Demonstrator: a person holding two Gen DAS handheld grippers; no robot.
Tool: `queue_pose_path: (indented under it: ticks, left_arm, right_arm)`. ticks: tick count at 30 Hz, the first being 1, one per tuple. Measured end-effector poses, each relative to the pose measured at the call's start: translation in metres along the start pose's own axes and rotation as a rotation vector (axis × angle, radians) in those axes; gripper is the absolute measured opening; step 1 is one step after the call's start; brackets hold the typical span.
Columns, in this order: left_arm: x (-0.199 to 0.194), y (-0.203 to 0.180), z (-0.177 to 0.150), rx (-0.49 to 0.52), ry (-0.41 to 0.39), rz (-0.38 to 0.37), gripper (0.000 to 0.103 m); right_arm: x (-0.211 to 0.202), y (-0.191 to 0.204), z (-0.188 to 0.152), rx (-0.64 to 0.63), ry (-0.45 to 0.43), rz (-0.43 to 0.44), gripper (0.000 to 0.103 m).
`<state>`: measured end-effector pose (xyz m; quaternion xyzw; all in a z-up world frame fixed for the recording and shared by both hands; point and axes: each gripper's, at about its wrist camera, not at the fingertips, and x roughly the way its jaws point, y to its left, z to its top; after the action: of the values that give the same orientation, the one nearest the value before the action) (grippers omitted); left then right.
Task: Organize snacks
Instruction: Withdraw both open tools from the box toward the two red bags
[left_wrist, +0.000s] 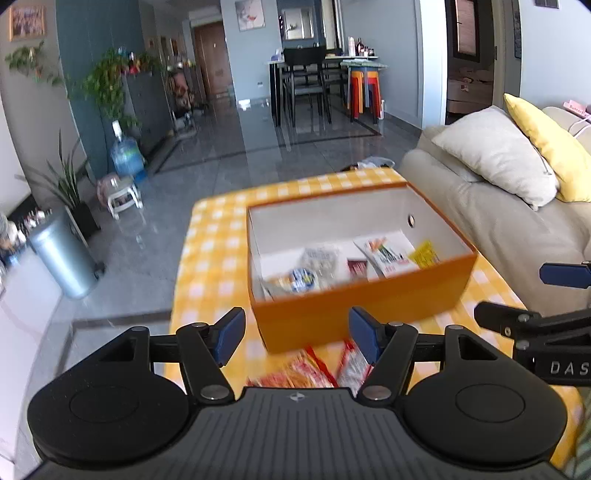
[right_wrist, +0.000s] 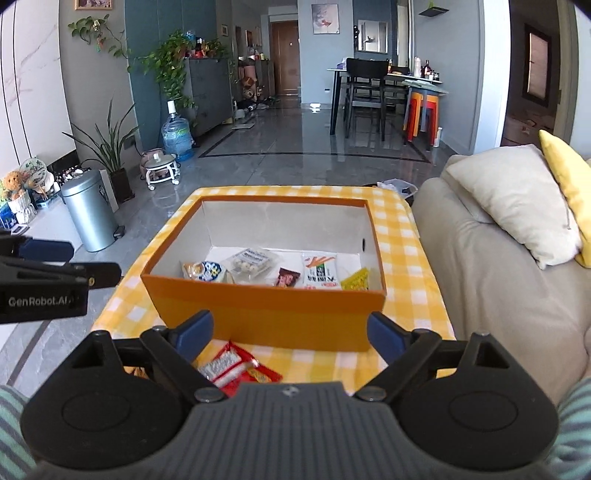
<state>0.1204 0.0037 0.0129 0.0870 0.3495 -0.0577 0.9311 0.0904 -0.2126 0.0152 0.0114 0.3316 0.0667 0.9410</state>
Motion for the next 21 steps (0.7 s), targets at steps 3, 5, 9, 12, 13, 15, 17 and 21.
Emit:
queue_pose_path:
  ticks: [3, 5, 9, 12, 13, 15, 17, 21]
  left_arm:
    - [0.000, 0.002, -0.014, -0.041, 0.020, -0.018, 0.076]
    - [-0.002, 0.004, -0.023, -0.061, 0.026, -0.035, 0.076]
    - [0.002, 0.004, -0.035, -0.070, 0.049, -0.058, 0.076]
    - [0.007, 0.000, -0.044, -0.078, 0.074, -0.072, 0.076]
    - [0.010, -0.001, -0.047, -0.079, 0.082, -0.083, 0.076]
    - [0.015, -0.005, -0.055, -0.076, 0.087, -0.093, 0.076]
    - [0.020, -0.010, -0.061, -0.065, 0.093, -0.105, 0.076]
    - [0.026, -0.016, -0.067, -0.046, 0.096, -0.118, 0.076]
  right_arm:
    - [-0.008, 0.001, -0.012, 0.013, -0.008, -0.016, 0.089]
    - [-0.010, 0.001, -0.021, 0.028, -0.011, -0.023, 0.090]
    - [-0.006, 0.003, -0.038, 0.026, 0.005, -0.034, 0.090]
    - [0.002, 0.004, -0.050, 0.014, 0.033, -0.049, 0.092]
    - [0.005, 0.004, -0.053, 0.012, 0.043, -0.053, 0.092]
    - [0.012, 0.004, -0.061, 0.010, 0.060, -0.061, 0.092]
    - [0.020, 0.003, -0.069, 0.011, 0.079, -0.066, 0.092]
    - [0.033, 0.000, -0.082, 0.015, 0.123, -0.051, 0.092]
